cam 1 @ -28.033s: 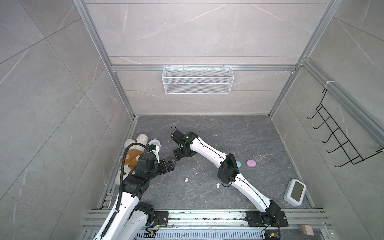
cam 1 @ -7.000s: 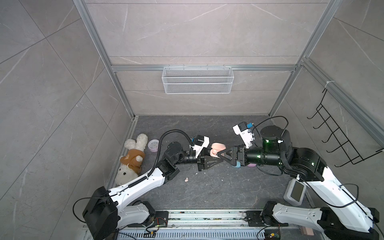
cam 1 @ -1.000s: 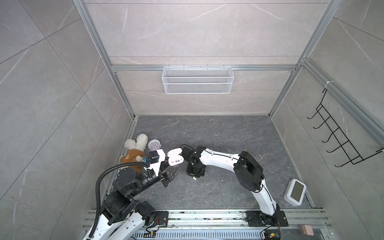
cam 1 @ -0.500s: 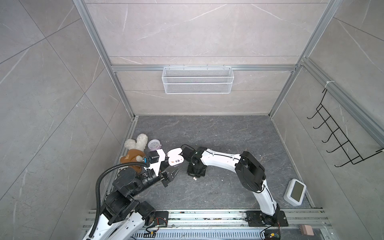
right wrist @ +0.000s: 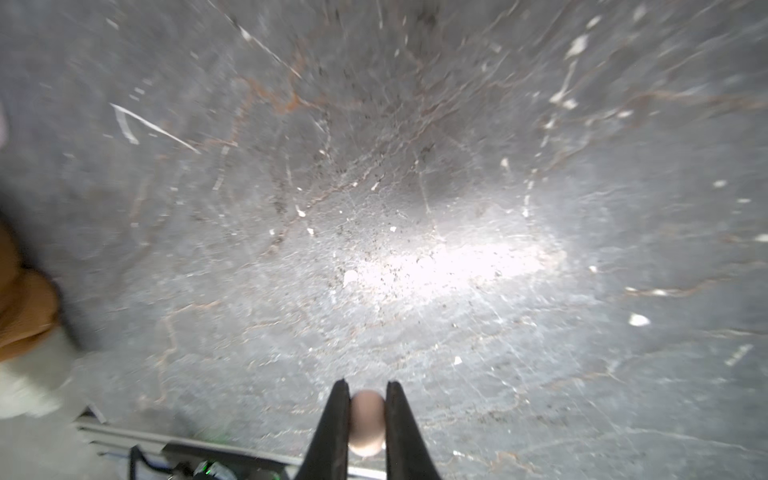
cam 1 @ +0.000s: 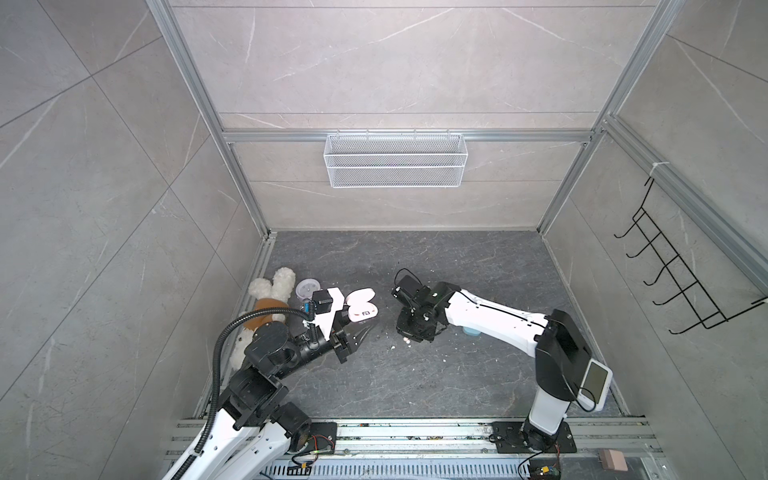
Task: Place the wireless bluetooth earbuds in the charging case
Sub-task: 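Lift the earbud with the right gripper and carry it toward the case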
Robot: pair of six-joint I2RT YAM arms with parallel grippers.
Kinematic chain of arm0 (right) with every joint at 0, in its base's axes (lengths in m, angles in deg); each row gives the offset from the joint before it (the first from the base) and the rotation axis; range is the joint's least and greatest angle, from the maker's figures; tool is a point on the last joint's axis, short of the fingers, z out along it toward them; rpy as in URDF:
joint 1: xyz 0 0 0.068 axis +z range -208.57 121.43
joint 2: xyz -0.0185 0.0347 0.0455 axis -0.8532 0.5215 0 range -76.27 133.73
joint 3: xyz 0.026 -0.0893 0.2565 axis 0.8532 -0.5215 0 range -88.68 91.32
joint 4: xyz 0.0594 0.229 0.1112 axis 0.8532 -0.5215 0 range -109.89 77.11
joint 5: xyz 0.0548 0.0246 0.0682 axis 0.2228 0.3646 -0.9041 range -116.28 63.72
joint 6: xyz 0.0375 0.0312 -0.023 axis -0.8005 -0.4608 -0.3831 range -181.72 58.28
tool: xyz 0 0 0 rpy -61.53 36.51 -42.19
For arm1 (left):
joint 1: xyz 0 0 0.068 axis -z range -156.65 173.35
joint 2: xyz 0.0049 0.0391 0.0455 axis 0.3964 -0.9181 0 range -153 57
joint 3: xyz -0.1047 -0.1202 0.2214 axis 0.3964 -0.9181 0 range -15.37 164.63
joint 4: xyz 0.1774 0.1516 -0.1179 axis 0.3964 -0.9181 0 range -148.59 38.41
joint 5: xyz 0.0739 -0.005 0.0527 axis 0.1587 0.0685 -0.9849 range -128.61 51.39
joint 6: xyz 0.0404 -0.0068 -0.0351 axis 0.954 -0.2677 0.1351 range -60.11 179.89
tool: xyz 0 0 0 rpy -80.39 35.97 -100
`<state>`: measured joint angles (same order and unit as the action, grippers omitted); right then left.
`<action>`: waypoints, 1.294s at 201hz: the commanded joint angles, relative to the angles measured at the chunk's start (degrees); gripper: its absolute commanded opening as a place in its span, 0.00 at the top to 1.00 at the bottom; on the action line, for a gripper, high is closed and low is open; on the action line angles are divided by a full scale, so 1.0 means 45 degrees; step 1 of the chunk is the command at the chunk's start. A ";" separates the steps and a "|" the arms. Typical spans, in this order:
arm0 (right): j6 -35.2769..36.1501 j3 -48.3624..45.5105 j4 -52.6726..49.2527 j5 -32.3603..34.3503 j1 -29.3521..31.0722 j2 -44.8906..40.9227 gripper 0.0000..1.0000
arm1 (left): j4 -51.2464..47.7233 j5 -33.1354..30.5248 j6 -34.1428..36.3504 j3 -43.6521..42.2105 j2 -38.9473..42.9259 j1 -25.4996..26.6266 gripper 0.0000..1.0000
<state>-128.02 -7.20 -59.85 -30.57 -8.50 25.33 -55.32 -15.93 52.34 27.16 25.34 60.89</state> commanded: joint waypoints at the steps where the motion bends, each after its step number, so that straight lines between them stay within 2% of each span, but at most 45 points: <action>1: -0.0128 -0.0523 -0.0098 0.0291 -0.0307 -0.1286 0.87 | 0.1677 0.0430 -0.0463 -0.0126 -0.0483 -0.0050 0.80; 68: 0.0815 -0.0238 -0.0968 0.0880 -0.0924 -0.4311 0.87 | 0.3897 0.0981 -0.0434 -0.0128 -0.2468 -0.0058 0.80; 152: 0.2059 0.1863 -0.1928 0.1247 -0.1317 -0.6018 0.87 | 0.5963 0.1732 -0.0467 0.0011 -0.4315 -0.0054 0.80; 202: 0.2836 0.3740 -0.2184 0.0461 -0.1362 -0.6086 0.87 | 0.7458 0.2364 -0.0456 0.0114 -0.5144 -0.0061 0.80; 260: 0.3732 0.4754 -0.1127 -0.1024 -0.1369 -0.6240 0.86 | 0.9859 0.2865 -0.0843 0.0004 -0.6292 -0.0060 0.81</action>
<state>-114.36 12.55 -66.78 -31.45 -14.47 -1.84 -20.92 -5.37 50.72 26.17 -1.08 60.89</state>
